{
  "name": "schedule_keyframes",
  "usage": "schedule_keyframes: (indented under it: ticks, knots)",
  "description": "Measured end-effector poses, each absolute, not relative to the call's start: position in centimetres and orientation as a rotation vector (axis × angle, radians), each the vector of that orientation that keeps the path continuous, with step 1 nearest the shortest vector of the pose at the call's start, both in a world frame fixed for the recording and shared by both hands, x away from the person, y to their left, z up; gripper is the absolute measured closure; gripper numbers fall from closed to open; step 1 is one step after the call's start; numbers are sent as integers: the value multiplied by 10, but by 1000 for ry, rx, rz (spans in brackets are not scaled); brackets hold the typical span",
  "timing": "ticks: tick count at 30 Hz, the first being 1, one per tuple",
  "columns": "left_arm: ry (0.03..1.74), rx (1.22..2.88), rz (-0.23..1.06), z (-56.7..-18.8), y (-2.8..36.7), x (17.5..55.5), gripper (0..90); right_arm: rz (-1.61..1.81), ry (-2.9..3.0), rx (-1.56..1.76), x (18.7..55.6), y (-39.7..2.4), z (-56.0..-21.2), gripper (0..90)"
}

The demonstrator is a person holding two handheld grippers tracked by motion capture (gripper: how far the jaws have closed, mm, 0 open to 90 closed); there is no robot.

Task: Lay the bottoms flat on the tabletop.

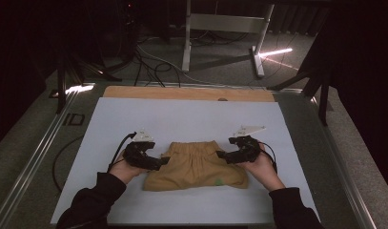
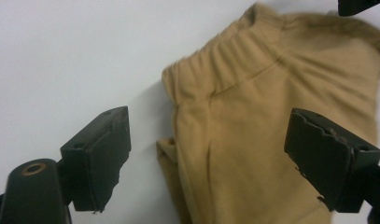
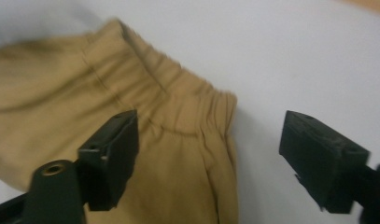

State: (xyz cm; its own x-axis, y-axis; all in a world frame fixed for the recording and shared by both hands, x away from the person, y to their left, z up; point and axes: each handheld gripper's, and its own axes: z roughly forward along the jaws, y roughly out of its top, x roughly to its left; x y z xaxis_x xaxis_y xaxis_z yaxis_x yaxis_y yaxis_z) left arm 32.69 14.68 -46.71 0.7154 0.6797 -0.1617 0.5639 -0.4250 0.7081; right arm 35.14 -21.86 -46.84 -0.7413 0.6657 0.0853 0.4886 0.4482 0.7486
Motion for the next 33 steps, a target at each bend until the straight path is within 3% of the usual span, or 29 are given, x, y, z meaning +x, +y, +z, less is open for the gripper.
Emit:
schedule_keyframes:
  ticks: [7, 13, 16, 18, 20, 22, 33]
  knots:
    - [982, 2162, 101, -492, 152, 336, 277, 1100, 2542, 1056, 356, -228, -491, 391]
    - [985, 2190, 44, -500, 152, 336, 471, 1036, 2598, 1067, 354, -230, -500, 644]
    - [973, 2214, 41, -500, 151, 335, 608, 1007, 2597, 1059, 353, -230, -500, 806]
    - [972, 2214, 59, -500, 149, 335, 702, 1005, 2583, 1064, 353, -230, -497, 868]
    - [979, 2201, 63, -499, 151, 336, 830, 1010, 2578, 1048, 353, -230, -496, 877]
    - [971, 2208, 77, -498, 150, 336, 868, 1027, 2566, 1053, 353, -231, -494, 881]
    - [954, 2160, 209, -477, 151, 338, 889, 1098, 2504, 1065, 354, -239, -481, 887]
